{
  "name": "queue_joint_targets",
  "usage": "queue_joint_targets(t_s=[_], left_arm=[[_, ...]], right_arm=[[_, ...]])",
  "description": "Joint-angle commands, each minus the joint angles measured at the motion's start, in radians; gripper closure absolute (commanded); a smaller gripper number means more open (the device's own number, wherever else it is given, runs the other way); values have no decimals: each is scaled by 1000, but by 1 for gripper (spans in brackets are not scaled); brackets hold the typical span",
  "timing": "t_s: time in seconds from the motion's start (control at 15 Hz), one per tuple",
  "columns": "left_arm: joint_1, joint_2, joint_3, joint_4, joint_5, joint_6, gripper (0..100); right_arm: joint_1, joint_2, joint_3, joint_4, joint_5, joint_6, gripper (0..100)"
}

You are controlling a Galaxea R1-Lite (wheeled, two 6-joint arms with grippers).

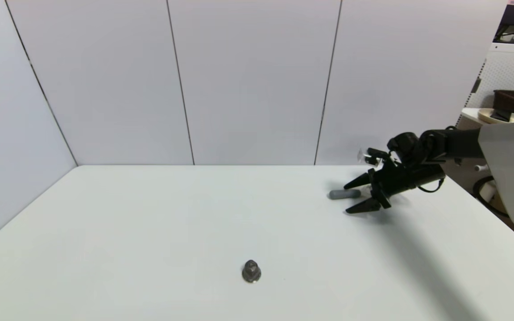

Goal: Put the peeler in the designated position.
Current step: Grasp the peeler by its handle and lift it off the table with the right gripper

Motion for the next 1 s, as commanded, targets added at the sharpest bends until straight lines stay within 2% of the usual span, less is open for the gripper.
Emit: queue_joint_targets(t_s=[0.07,0.13,0.33,0.6,1.0], left_arm=[[0,1,0,0,0,-1,0],[0,1,0,0,0,1,0],[0,1,0,0,0,1,0],[0,1,0,0,0,1,0],[0,1,0,0,0,1,0]], right_arm=[[0,-2,0,4,6,-11,0],[0,-2,0,4,2,-14,100],[0,0,0,2,2,-19,100],[-2,1,0,2,6,-57,100],[1,-43,0,16,9,-46,100]])
